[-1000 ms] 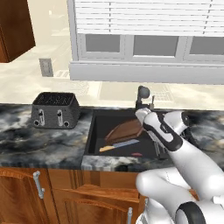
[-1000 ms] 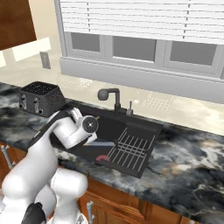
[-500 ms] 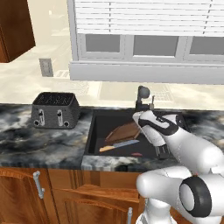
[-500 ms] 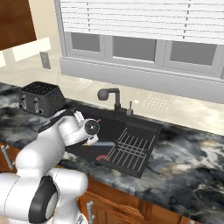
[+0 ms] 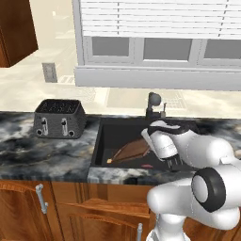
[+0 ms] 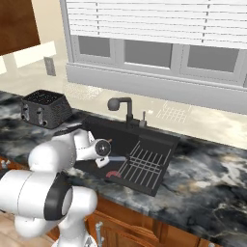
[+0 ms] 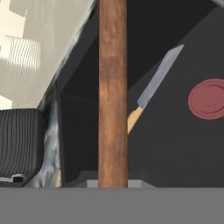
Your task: Move the cutting board and knife to the sink. Then move spray from the cabinet to the counter.
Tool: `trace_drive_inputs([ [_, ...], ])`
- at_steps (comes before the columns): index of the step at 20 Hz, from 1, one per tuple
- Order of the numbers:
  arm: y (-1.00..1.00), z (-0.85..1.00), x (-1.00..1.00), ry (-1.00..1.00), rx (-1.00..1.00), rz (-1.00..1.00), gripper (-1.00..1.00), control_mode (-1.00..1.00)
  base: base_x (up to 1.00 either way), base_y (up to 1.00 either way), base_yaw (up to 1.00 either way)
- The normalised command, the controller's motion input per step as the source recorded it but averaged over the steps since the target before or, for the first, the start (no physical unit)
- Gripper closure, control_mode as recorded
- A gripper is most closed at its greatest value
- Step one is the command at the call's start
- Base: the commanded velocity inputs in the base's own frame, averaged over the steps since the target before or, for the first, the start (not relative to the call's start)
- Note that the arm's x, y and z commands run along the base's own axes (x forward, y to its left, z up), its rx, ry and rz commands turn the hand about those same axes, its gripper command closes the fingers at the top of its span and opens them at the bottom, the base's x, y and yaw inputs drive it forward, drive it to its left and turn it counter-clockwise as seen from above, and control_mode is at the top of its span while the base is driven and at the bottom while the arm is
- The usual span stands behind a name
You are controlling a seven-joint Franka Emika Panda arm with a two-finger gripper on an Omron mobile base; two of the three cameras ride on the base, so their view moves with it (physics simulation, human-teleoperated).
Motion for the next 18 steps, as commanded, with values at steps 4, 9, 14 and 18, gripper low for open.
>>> trace_drive_inputs([
  [4,0.0,-0.35,0.1,0.0,0.0,0.0,1.0,-1.0,0.0,0.0,0.0],
  [9,0.0,-0.24,0.16,0.0,0.0,0.0,1.0,-1.0,0.0,0.0,0.0],
  [14,0.0,-0.17,0.21,0.0,0.0,0.0,1.0,-1.0,0.0,0.0,0.0],
  [18,0.0,-0.15,0.23,0.0,0.0,0.0,1.0,-1.0,0.0,0.0,0.0],
])
